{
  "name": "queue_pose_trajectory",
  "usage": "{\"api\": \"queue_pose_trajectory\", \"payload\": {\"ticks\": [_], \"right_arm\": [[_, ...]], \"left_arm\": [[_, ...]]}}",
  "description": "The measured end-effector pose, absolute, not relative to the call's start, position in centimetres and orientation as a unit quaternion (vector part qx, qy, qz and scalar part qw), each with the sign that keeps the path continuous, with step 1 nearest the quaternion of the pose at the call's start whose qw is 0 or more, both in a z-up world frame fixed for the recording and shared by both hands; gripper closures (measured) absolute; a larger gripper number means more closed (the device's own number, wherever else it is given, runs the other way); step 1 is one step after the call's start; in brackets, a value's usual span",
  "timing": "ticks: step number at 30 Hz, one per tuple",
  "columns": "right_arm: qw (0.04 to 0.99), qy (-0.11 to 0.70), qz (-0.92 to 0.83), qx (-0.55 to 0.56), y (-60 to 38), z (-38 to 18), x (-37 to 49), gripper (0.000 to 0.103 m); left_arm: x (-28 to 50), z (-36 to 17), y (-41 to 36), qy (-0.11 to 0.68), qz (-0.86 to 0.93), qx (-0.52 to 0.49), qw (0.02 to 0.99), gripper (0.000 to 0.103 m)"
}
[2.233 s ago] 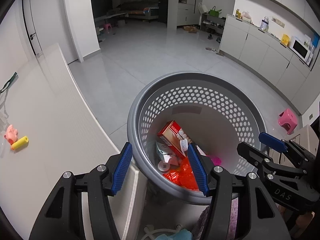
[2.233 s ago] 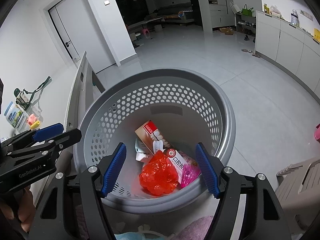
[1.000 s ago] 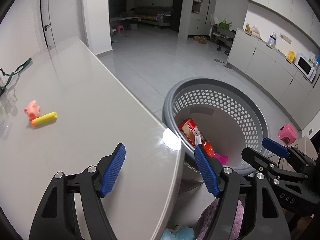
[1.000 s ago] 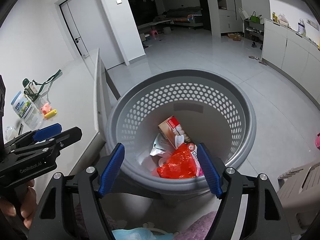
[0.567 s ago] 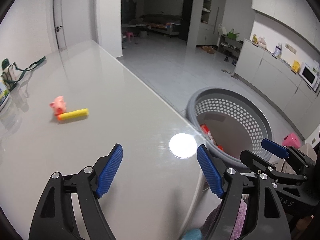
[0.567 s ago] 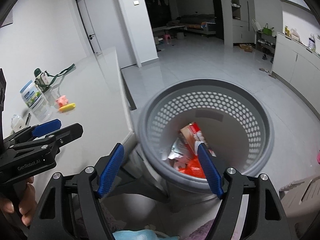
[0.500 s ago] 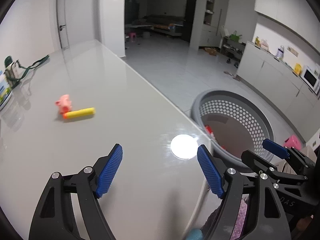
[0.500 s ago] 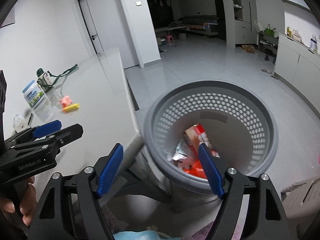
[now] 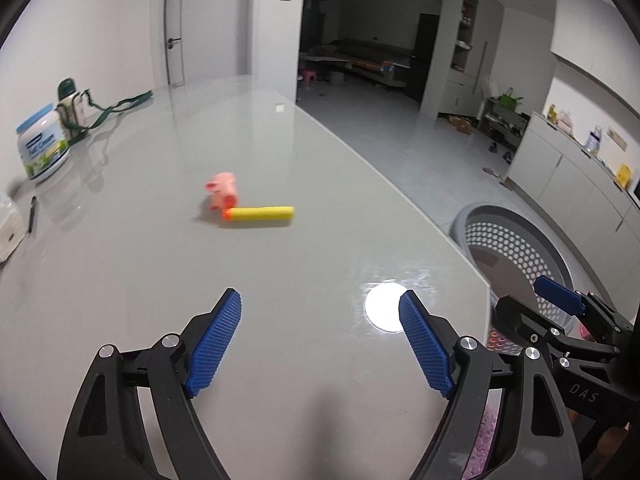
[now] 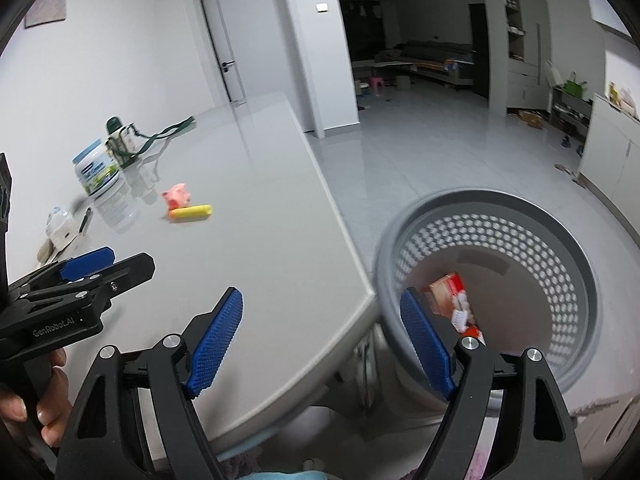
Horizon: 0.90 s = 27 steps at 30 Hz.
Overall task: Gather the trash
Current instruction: 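Move both open tools back from the basket toward the pig and dart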
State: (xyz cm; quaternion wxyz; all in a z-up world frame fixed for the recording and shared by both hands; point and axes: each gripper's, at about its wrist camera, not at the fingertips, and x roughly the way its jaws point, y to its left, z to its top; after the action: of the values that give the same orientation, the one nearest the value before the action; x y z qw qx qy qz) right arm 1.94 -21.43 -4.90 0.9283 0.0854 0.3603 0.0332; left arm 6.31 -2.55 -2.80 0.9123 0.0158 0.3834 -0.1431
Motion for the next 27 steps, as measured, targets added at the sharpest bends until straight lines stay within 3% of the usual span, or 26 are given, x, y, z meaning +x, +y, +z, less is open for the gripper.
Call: {"api": "queue_pose_trajectory", "payload": {"ticks": [27], "right_arm": [[0.926,0.361,0.099,0.046,-14.6,-3.5,7.9,0.024]], "left_arm": [[7.6,-2.7,4.8,0.38,-0.075,-0.003,0.922,0.017]]}}
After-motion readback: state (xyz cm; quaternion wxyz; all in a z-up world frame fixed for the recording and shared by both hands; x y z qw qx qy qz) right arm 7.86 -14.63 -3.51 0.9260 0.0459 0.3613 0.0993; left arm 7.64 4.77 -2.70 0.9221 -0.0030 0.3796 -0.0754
